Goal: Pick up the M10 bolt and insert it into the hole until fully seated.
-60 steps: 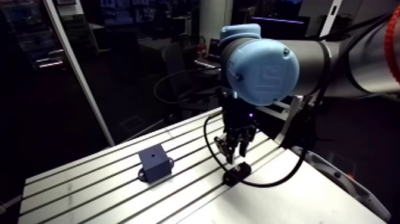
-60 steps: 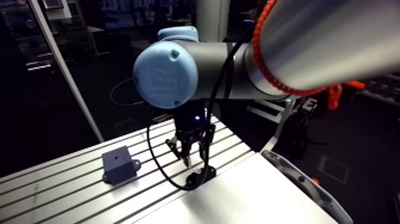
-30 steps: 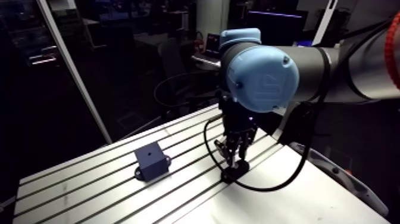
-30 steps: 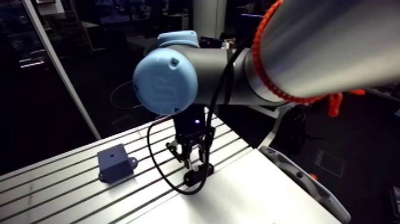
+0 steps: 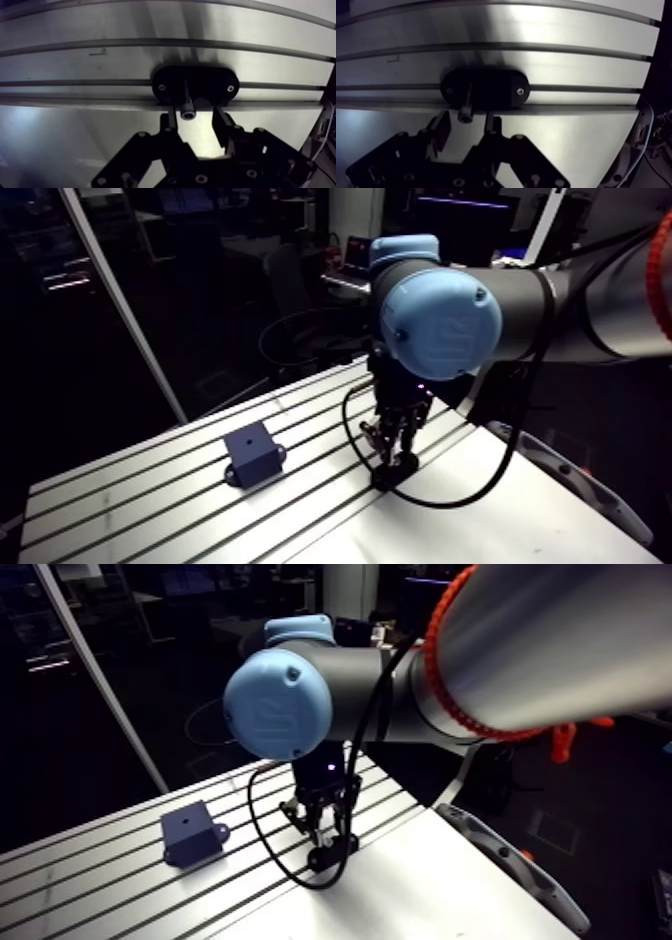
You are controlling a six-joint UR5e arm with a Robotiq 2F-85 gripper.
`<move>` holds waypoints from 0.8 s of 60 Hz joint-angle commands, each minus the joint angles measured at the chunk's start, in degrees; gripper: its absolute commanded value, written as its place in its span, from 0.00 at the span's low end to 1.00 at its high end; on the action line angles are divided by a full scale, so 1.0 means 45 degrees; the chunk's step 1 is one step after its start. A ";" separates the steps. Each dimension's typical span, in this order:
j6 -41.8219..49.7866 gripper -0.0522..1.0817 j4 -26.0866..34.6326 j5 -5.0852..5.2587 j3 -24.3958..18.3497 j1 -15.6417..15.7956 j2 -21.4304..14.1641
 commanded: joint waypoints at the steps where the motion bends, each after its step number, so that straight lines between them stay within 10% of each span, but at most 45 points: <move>1: 0.0017 0.51 -0.0013 -0.0006 0.0022 0.0001 0.0019; 48: 0.0072 0.51 -0.0072 -0.0007 0.0220 0.0021 0.0038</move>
